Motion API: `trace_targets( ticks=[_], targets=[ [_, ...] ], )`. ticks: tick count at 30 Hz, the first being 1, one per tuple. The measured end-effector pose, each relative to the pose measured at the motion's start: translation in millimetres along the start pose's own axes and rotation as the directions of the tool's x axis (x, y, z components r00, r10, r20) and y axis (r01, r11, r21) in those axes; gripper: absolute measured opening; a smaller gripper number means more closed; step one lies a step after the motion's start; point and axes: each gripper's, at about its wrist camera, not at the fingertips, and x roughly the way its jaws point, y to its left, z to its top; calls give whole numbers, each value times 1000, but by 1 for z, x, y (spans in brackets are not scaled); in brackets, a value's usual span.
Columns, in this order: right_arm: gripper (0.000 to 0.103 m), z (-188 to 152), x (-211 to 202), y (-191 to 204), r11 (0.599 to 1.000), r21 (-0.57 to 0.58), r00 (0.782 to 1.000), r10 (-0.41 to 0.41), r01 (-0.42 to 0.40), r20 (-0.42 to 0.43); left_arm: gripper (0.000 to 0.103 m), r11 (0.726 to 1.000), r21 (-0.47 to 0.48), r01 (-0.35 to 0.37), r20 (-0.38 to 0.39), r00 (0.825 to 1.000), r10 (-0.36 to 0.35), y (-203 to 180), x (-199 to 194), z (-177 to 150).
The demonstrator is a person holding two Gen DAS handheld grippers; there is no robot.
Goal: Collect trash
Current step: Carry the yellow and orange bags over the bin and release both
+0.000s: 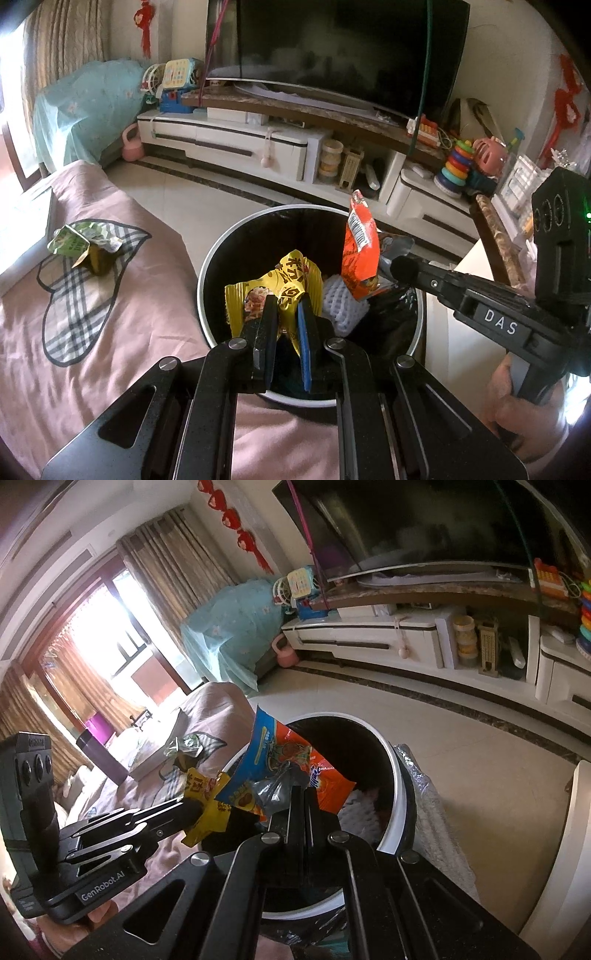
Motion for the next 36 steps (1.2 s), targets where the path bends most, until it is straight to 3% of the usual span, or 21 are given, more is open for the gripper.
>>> trace_targets(
  ticks=[25,29,33,35,36],
  targets=[
    [1,8,15,-2,999,-13,998,-37,37,-52,10,1000,6,-14,-45,999,14,-4,21,6],
    [6,8,16,-2,999,-10,998,-37,37,-52,16,1000,-2,-23,-49,999,22,-4,22,8],
    [13,6,14,-2,1000,-6,998,-25,25,-49,33,999,-15,-36,-37,999,35,0,15,7],
    [34,5,12,-3,1000,-1,999,-20,20,-42,36,999,-15,-43,-25,999,42,1,10,6],
    [39,5,9,-3,1000,2,999,-15,15,-36,40,999,-16,-46,-20,999,45,2,7,6]
  ],
)
